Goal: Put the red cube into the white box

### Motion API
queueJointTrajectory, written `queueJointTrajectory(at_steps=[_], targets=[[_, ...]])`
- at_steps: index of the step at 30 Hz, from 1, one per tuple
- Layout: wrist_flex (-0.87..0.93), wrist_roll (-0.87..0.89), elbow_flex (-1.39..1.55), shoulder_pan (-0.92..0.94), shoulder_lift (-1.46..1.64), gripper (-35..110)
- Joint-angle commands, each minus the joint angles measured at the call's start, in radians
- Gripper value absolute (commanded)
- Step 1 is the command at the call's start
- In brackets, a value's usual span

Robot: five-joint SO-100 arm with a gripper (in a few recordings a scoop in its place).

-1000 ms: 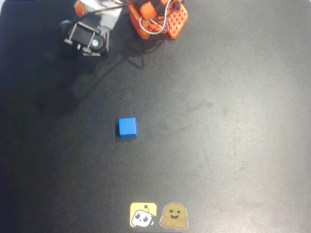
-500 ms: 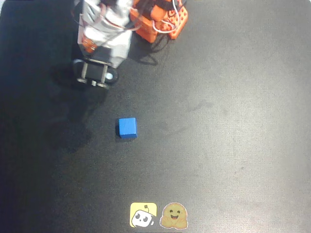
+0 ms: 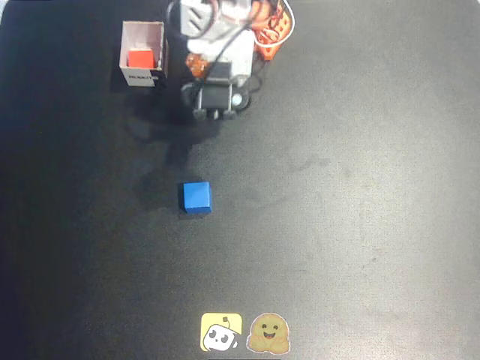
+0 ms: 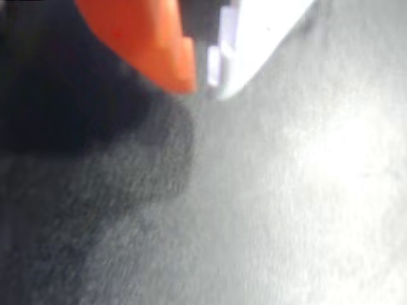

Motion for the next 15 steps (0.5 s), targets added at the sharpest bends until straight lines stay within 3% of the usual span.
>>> queueJointTrajectory(at_steps=[1, 15], targets=[[-0.015, 0.034, 0.014, -0.064, 0.009, 0], [-0.222, 0.061, 0.222, -0.187, -0.009, 0]])
